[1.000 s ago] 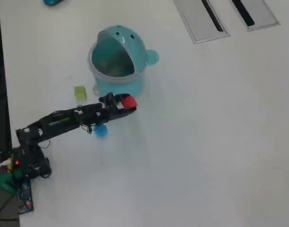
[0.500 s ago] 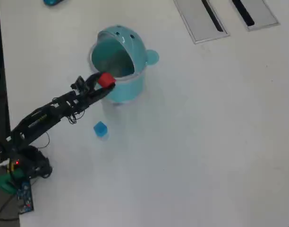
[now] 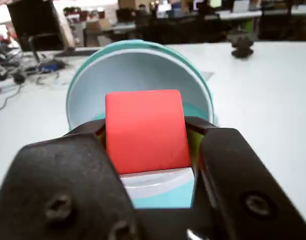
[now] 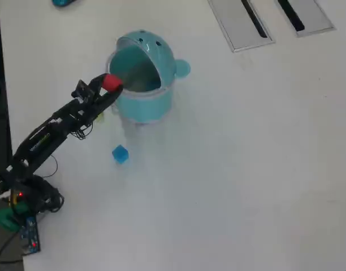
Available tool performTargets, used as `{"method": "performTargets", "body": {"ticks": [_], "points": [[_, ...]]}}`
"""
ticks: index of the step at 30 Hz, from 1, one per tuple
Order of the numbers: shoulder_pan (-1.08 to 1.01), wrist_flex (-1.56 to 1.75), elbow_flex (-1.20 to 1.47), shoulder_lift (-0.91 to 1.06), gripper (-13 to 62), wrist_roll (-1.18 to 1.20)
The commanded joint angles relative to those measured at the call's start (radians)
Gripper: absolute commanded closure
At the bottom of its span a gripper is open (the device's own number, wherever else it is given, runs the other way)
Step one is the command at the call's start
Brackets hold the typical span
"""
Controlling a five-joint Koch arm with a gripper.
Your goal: Grasp RGB lego blocks and put them in the bin one by one.
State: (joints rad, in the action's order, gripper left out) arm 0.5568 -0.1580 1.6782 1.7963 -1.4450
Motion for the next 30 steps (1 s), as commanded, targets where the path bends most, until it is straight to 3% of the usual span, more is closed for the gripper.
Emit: {"method": "performTargets", "body": {"ticks": [1,22,28,30], "points": [[0.020,0.089,-0.130,-0.012,36.9,-0.006],[0.049,0.299,-0.459,-0.456,38.8,-0.086],[0.038,0.288,-0.439,-0.454,29.9,-0.114],[0.028,0.273,-0.443,-0.454,22.6,-0.110]]}}
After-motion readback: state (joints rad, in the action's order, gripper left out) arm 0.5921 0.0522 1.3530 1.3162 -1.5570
